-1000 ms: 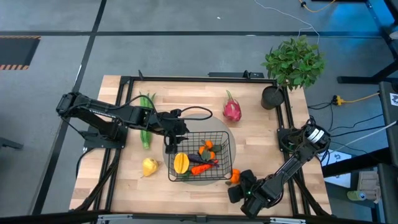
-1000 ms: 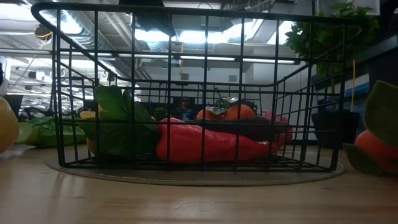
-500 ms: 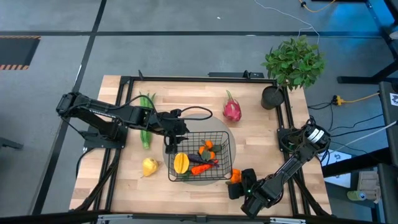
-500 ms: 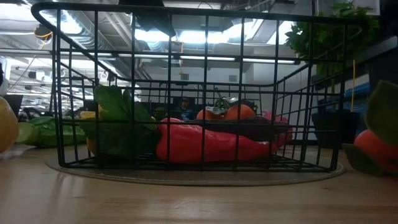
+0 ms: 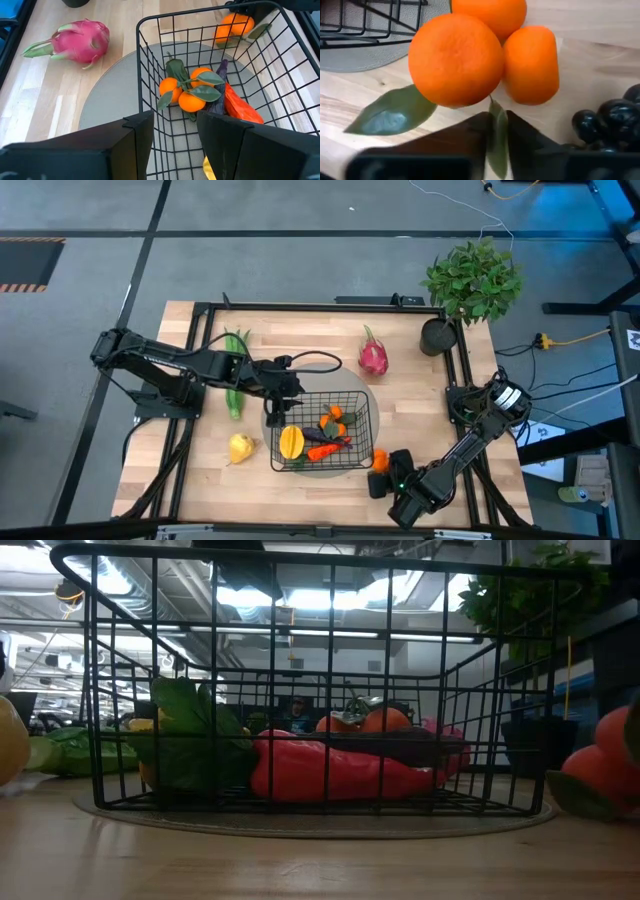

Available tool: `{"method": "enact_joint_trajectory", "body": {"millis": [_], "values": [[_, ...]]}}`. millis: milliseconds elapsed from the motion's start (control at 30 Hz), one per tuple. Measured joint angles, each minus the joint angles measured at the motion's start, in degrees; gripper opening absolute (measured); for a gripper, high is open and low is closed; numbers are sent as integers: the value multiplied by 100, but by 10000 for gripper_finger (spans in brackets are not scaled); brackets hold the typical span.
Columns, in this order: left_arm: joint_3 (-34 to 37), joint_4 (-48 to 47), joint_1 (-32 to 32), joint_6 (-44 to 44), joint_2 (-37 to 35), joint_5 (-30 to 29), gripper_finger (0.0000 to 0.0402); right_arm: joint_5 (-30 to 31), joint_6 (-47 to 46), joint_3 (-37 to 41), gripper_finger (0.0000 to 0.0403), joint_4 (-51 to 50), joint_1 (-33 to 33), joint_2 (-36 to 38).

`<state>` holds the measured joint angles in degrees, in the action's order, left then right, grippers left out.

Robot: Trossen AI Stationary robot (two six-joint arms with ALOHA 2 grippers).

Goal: Build produce basket
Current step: Put the tangerines into the wire basket

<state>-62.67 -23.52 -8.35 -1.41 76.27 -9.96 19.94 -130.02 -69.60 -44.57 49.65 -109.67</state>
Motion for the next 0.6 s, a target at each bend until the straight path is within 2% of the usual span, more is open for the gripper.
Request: {"method": "enact_joint_trajectory", "body": {"millis": [67,267,433,600], "values": [[5,-20,-1,2,32,2,138,2,35,0,10,-65,7,0],[13,-19,-1,2,206,0,138,-7,159,0,2,-72,9,0],[3,39,1,4,397,0,138,-319,206,-2,1,-34,17,121],[4,73,1,4,359,1,138,-502,764,-190,1,-196,28,304]]}}
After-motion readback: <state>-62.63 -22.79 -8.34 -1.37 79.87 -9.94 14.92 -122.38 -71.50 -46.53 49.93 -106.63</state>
